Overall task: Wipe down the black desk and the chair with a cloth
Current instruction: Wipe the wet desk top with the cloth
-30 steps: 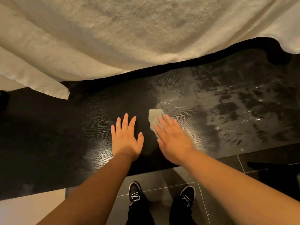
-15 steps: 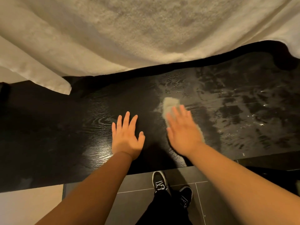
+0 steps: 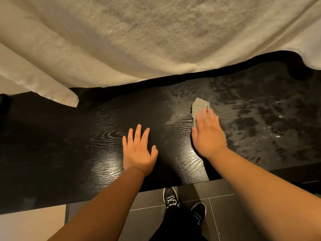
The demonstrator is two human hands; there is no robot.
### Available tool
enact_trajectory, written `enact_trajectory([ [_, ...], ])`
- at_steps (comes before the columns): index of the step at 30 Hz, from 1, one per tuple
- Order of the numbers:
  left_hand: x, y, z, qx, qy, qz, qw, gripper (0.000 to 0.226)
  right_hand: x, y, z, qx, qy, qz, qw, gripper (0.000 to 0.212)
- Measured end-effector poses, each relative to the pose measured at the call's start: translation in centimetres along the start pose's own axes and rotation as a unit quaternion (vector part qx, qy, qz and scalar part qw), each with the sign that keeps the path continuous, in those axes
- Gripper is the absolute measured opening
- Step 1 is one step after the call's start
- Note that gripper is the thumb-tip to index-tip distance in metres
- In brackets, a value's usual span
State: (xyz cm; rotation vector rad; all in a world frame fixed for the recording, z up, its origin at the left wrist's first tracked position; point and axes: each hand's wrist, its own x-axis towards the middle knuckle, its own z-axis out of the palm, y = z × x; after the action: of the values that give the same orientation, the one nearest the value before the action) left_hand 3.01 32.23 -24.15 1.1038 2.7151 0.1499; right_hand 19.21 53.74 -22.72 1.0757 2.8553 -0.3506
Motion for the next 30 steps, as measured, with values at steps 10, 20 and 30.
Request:
enact_trajectory([
  [10,-0.1,-0.2,0.1,0.026,0.002,0.008,1.000,0.073,2.0,-2.0,1.0,-0.009,-0.044,-0.176,0.983,0.065],
  [20,0.1,0.1,-0.2,0.024,-0.016,-0.002,1.000,0.075,1.4,-5.4,0.5,0.002,-0.037,-0.097,0.995,0.069],
  [30,0.0,0.1,-0.3,0.015,-0.012,0.001,1.000,0.075,3.6,1.1,-0.2,-0.009,-0.029,-0.025,0.999,0.071],
])
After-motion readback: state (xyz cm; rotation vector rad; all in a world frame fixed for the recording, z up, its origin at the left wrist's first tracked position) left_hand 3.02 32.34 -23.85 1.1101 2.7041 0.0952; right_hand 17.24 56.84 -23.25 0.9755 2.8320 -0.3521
